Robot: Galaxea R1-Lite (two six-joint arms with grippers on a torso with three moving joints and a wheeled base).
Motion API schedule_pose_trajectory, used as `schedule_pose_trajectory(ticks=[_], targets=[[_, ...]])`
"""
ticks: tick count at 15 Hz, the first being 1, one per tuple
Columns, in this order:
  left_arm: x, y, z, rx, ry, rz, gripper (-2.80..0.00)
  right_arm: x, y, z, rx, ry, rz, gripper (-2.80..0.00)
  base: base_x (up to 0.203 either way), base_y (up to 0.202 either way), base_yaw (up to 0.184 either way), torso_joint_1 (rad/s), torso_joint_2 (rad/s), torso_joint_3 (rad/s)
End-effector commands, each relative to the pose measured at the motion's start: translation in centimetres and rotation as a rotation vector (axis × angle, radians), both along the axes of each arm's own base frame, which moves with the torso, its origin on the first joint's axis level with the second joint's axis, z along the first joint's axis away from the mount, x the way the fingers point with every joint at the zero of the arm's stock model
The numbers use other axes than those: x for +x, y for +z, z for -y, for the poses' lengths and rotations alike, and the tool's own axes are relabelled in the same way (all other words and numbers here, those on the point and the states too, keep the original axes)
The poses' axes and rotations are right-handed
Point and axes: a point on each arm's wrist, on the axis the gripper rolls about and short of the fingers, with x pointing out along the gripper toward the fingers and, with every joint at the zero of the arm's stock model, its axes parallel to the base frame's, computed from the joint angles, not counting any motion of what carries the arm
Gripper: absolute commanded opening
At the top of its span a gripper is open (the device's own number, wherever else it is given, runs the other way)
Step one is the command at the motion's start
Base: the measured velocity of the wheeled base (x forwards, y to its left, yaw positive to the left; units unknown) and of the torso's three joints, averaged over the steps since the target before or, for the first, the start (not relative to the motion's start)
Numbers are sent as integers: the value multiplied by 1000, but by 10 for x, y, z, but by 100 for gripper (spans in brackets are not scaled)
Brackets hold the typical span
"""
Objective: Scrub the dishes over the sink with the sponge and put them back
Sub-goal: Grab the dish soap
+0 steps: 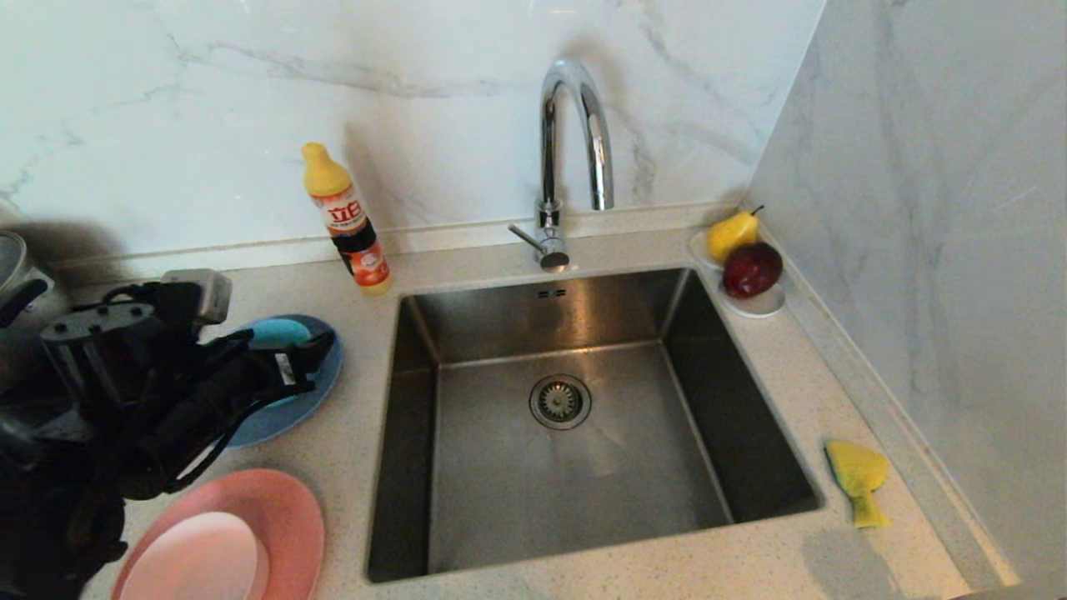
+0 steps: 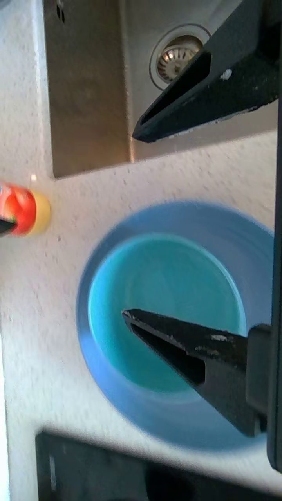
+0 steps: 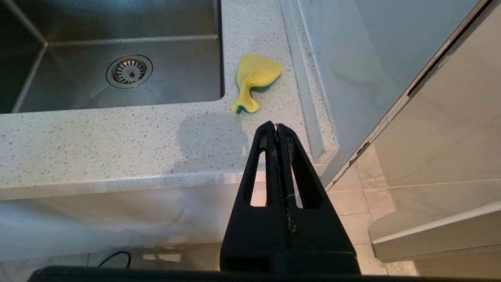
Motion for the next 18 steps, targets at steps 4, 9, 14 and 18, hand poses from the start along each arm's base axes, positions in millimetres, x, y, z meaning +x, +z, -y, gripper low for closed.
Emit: schedule_pose_trajectory(ticks=[4,9,14,18], targets=[[40,-14,11,3,77,47,0,0,0,0,0,0,0,-280,0,0,0,0,0,0],[60,-11,13,1,85,114,0,0,0,0,0,0,0,-280,0,0,0,0,0,0],[87,-10,15,-8,105,156,0,0,0,0,0,0,0,-280,0,0,0,0,0,0],[99,-9,19,-18,111,183,0,0,0,0,0,0,0,-280,0,0,0,0,0,0]])
